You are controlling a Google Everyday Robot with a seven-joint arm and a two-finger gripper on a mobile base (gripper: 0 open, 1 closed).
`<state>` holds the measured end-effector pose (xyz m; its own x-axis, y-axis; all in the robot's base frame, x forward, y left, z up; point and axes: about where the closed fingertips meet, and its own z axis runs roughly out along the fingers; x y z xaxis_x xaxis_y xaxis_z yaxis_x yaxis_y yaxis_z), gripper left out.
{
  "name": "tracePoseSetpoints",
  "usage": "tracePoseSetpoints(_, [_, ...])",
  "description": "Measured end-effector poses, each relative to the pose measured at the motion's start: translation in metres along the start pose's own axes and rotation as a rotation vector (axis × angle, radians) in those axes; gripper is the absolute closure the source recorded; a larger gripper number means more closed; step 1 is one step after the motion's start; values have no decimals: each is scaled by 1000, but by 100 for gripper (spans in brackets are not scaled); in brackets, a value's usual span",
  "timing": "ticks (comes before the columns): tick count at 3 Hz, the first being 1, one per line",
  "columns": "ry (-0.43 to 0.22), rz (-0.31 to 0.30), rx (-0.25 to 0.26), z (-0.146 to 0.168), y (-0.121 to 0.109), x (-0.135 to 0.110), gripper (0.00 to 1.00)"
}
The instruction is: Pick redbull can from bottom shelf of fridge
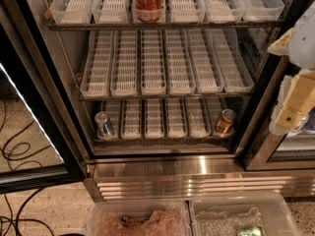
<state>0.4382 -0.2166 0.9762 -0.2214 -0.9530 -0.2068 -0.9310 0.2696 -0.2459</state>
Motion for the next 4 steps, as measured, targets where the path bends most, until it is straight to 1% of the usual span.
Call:
tracePoseSetpoints(1, [3,-5,11,0,1,-5,0])
tracePoseSetpoints(2, [-58,50,8,13,14,-7,0])
tracePoseSetpoints(3, [-128,77,42,10,9,-17,0])
tracePoseSetpoints(4, [-128,77,42,10,9,-17,0])
